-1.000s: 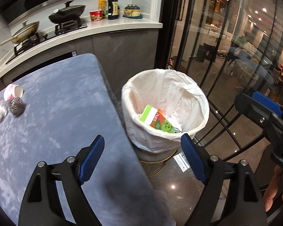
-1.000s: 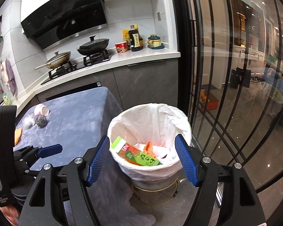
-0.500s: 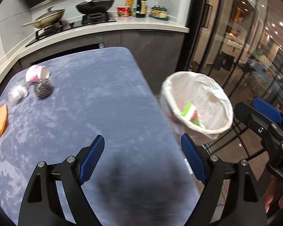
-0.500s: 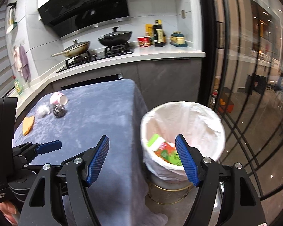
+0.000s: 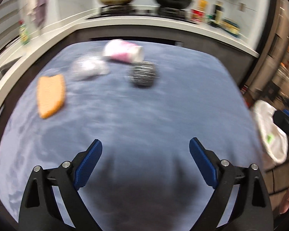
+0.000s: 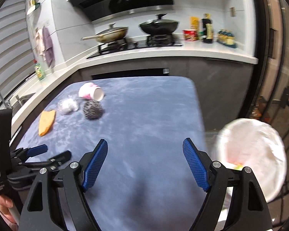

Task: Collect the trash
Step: 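Move both open tools back over the table, then grasp the orange foam net with the left tool while the right tool grasps the steel wool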

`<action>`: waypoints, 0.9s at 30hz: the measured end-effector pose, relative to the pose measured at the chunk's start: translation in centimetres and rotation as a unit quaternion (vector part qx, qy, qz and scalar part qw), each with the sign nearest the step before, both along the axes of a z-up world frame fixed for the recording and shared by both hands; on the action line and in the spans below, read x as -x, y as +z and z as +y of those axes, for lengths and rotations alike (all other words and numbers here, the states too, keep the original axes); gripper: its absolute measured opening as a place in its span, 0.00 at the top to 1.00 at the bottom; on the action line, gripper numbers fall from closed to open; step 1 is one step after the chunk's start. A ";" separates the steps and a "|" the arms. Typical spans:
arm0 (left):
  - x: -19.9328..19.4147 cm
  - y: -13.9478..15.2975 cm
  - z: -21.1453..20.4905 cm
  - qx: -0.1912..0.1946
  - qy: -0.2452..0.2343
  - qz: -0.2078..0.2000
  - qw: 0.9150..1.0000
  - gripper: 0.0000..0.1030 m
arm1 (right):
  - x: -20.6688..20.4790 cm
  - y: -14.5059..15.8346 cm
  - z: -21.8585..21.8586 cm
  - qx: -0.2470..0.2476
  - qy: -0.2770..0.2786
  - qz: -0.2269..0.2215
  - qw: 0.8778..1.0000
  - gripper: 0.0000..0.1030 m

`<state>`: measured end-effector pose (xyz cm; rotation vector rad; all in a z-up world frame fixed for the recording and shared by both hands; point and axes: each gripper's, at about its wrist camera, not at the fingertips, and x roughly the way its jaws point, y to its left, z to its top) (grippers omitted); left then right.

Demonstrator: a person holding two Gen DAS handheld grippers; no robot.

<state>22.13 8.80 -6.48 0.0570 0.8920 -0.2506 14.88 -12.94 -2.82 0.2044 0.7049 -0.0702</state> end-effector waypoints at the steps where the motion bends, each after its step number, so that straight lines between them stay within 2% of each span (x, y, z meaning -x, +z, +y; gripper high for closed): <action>1: -1.1 -0.1 1.7 -0.003 0.018 0.000 1.000 0.13 | -1.0 -0.2 0.6 -0.005 0.006 0.003 1.000 0.24; 5: -4.9 -0.4 6.9 -0.012 0.068 -0.003 0.998 0.12 | -5.9 -1.2 3.2 -0.019 0.033 0.011 0.999 0.24; 10: -9.2 -1.4 11.8 -0.004 0.106 0.009 0.994 0.12 | -11.7 -2.6 6.9 -0.031 0.066 0.025 0.997 0.24; 14: -11.9 -2.3 14.3 0.014 0.125 0.020 0.992 0.12 | -15.3 -3.9 9.5 -0.026 0.086 0.036 0.995 0.24; 21: -15.3 -4.2 16.1 0.039 0.132 0.044 0.990 0.12 | -19.6 -6.0 12.4 -0.001 0.100 0.049 0.994 0.24; 24: -15.5 -4.4 16.1 0.036 0.127 0.037 0.991 0.20 | -20.8 -6.8 12.6 -0.001 0.097 0.055 0.994 0.24; 25: -15.5 -4.4 16.0 0.033 0.126 0.034 0.991 0.26 | -21.1 -7.0 12.6 0.001 0.096 0.056 0.994 0.24; 26: -15.5 -4.4 16.0 0.031 0.125 0.031 0.991 0.36 | -21.4 -7.2 12.8 0.002 0.097 0.058 0.994 0.24; 27: -15.5 -4.3 16.0 0.032 0.123 0.029 0.991 0.39 | -21.5 -7.3 12.8 0.001 0.097 0.059 0.994 0.28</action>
